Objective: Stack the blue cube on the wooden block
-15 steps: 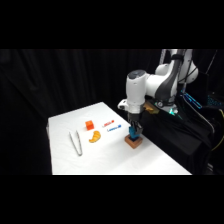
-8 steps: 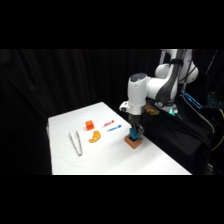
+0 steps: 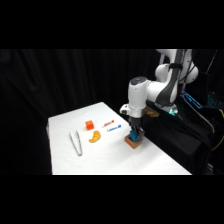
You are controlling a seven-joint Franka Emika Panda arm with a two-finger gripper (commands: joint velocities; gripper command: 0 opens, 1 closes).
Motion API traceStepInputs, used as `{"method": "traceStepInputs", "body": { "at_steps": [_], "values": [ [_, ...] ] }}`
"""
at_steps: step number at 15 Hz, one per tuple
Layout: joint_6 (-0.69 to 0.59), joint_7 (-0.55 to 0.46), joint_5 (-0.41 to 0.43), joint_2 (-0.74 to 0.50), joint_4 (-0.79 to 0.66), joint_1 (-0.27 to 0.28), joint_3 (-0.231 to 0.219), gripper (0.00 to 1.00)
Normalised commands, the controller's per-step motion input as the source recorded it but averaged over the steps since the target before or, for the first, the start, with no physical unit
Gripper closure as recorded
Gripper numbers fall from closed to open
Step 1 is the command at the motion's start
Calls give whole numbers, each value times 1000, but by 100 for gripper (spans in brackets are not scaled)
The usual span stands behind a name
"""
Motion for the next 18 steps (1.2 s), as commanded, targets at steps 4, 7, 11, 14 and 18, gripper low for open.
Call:
{"method": "traceStepInputs", "body": {
  "at_steps": [4, 7, 11, 14, 18],
  "values": [
    [77, -170, 86, -95, -69, -58, 76, 8],
    [-36, -96, -6, -205, -59, -33, 57, 0],
    [-180, 13, -158, -305, -23, -12, 24, 0],
    [-314, 132, -299, -315, 47, -25, 17, 0],
    [-404, 136, -255, -250, 165, -60, 68, 0]
  ]
}}
